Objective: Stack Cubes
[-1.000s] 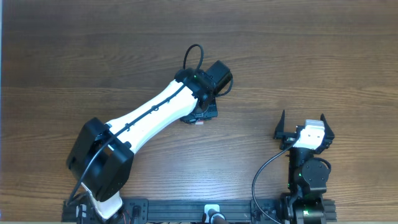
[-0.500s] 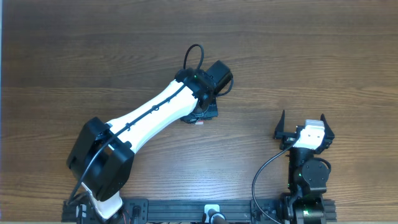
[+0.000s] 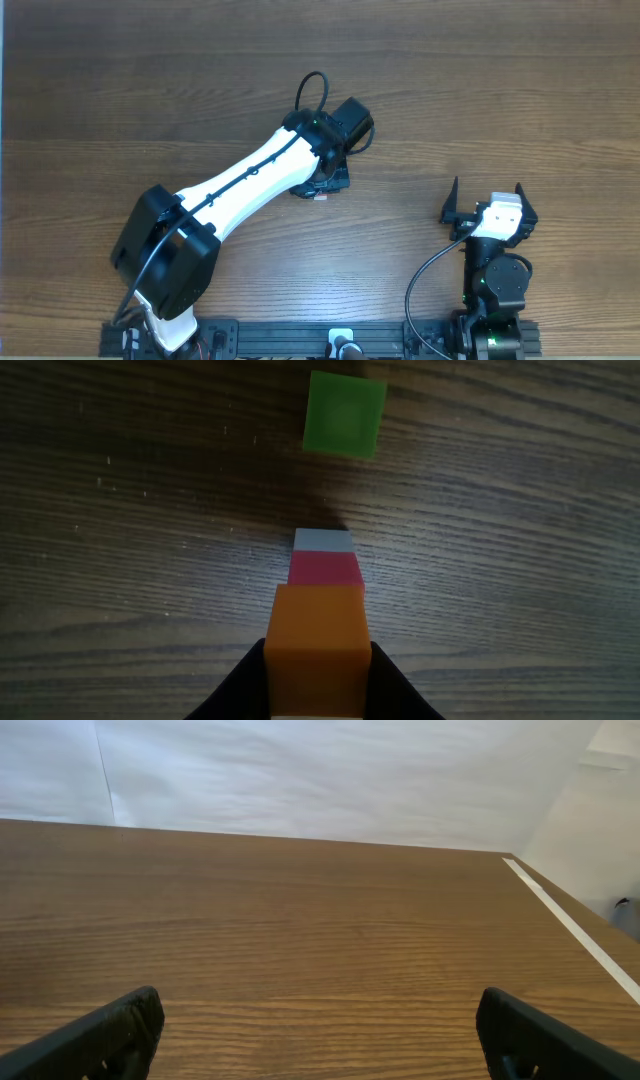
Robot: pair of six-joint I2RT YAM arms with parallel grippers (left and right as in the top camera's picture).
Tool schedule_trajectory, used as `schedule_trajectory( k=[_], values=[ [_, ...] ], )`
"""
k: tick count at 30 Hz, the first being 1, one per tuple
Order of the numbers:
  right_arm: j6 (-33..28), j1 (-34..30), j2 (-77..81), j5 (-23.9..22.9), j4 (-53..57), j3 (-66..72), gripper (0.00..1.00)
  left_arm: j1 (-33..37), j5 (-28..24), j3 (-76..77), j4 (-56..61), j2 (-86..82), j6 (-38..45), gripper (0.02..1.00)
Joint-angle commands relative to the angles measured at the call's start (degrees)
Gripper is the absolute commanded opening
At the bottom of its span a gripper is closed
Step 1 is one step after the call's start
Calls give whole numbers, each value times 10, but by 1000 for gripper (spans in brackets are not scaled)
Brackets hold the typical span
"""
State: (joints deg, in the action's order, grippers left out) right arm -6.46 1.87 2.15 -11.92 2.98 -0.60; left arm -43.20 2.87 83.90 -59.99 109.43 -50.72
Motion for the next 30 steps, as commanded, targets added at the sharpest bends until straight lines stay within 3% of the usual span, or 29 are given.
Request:
schedule_trajectory(
  k=[1, 26, 30],
  values=[
    [-3, 3, -3, 5, 2, 3, 993, 4, -7, 5, 3, 12, 7, 42],
    [-3, 3, -3, 5, 2, 3, 991, 4, -14, 5, 6, 24, 9, 47],
    [-3, 3, -3, 5, 2, 3, 993, 4, -14, 5, 6, 24, 9, 88]
  ],
)
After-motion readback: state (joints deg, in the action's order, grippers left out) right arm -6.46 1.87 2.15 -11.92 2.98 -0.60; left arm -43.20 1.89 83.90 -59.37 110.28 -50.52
